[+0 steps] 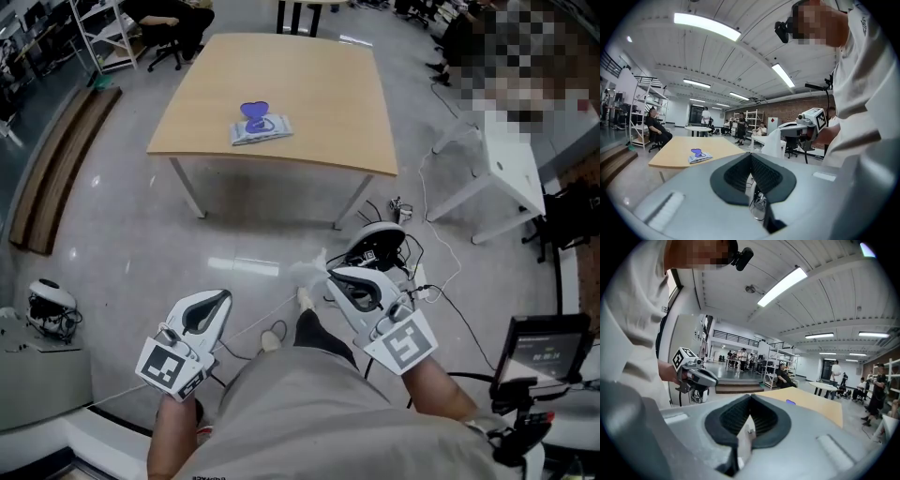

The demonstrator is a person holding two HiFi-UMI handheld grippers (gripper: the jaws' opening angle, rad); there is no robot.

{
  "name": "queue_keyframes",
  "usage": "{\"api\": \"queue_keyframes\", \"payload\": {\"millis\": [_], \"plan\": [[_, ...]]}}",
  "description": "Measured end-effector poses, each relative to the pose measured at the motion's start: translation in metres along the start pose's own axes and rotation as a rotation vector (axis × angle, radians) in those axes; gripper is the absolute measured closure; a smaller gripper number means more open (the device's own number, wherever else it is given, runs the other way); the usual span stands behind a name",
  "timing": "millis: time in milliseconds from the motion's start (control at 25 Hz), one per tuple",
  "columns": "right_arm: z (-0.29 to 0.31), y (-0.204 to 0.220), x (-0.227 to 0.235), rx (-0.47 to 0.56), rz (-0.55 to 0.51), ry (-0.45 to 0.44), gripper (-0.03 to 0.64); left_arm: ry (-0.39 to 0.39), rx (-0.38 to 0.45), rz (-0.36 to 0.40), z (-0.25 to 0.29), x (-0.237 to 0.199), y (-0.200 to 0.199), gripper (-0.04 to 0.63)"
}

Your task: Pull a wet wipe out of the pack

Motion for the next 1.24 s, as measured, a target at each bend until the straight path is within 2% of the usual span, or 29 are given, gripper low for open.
{"api": "queue_keyframes", "payload": {"millis": [400,640,1240], "plan": [[-0.005,0.005,-0.008,0.009,-0.026,-0.025,0.614,0.013,0.001,0.003,0.007,0.014,0.006,0.589],[-0.009,0.01,-0.015,0.018,-0.035,-0.047,0.615,0.003,-0.011,-0.027,0.004,0.022,0.016,0.589],[0.004,0.003,-0.015,-0.001,-0.047,-0.076,0.615,0.0,-0.024,-0.052,0.006,0.013,0.015,0.589]]}}
Point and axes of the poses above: the fingertips, and each gripper's own axes: z forward along the fingers, x to its right, y out of its underside, the point moved 2 cm from there along -z, backward along the fingers, and after that the axes turned 13 degrees about -y, right-handed, at the moved point
